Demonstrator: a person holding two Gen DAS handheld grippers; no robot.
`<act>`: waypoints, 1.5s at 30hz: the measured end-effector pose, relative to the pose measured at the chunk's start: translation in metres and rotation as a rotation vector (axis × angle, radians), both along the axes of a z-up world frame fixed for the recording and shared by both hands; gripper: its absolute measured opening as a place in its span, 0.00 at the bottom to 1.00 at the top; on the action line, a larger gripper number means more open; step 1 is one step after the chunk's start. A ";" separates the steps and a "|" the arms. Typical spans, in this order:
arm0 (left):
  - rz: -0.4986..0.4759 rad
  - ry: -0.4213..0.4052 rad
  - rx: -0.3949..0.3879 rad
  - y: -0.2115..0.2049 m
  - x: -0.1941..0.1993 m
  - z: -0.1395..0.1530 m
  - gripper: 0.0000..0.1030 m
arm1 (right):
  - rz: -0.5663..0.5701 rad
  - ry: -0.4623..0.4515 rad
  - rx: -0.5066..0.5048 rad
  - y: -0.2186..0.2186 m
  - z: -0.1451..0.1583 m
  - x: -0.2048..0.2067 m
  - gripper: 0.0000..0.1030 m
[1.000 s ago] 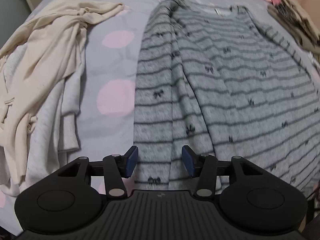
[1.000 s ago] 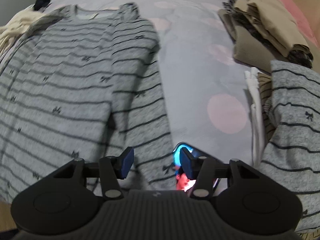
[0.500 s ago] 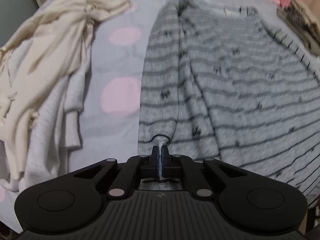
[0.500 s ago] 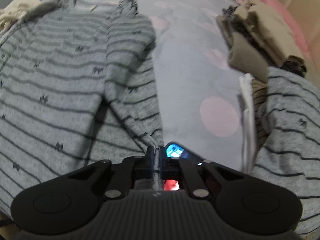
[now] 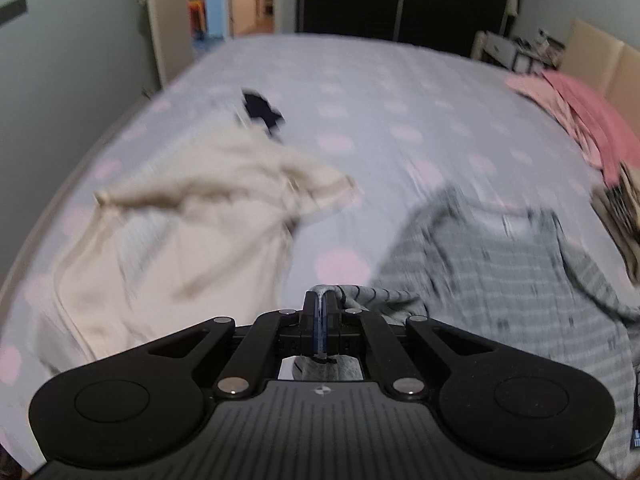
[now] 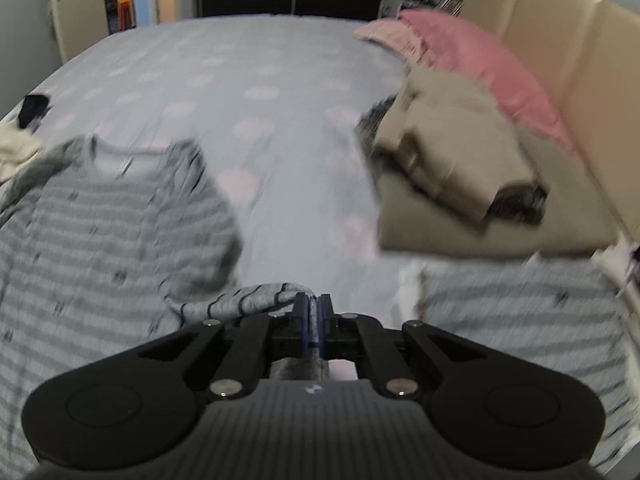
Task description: Fold clothes
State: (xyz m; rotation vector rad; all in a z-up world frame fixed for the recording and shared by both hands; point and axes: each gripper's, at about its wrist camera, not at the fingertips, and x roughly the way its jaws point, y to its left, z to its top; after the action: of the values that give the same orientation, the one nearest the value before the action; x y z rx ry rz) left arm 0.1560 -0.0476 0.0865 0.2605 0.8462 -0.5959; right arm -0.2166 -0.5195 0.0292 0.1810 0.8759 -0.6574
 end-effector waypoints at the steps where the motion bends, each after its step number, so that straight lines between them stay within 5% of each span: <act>1: 0.014 -0.016 0.000 0.000 0.008 0.008 0.00 | -0.014 0.003 -0.018 -0.007 0.007 0.005 0.04; 6: 0.108 -0.069 0.063 0.006 0.052 0.019 0.00 | -0.148 0.062 -0.096 -0.057 0.026 0.017 0.05; 14: 0.255 -0.041 0.192 0.014 0.118 -0.029 0.00 | -0.382 0.120 -0.080 -0.136 0.000 0.020 0.04; 20: 0.273 -0.015 0.305 0.020 0.133 -0.077 0.00 | -0.430 0.198 -0.079 -0.163 -0.029 0.032 0.04; 24: 0.265 0.016 0.291 0.026 0.134 -0.090 0.02 | -0.428 0.260 -0.069 -0.170 -0.049 0.041 0.06; 30: 0.246 -0.083 0.235 0.030 0.112 -0.068 0.35 | -0.413 0.206 -0.125 -0.155 -0.037 0.036 0.29; 35: 0.156 -0.131 0.184 0.023 0.079 -0.046 0.35 | -0.318 0.076 -0.133 -0.109 -0.010 0.026 0.32; 45: -0.129 0.037 0.156 0.011 -0.029 -0.058 0.31 | 0.027 0.018 0.002 0.033 -0.023 0.020 0.33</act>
State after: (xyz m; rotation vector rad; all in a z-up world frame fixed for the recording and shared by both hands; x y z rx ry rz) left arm 0.1271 -0.0370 0.0285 0.4498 0.9181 -0.6576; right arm -0.1963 -0.4864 0.0060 0.1647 0.8944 -0.6339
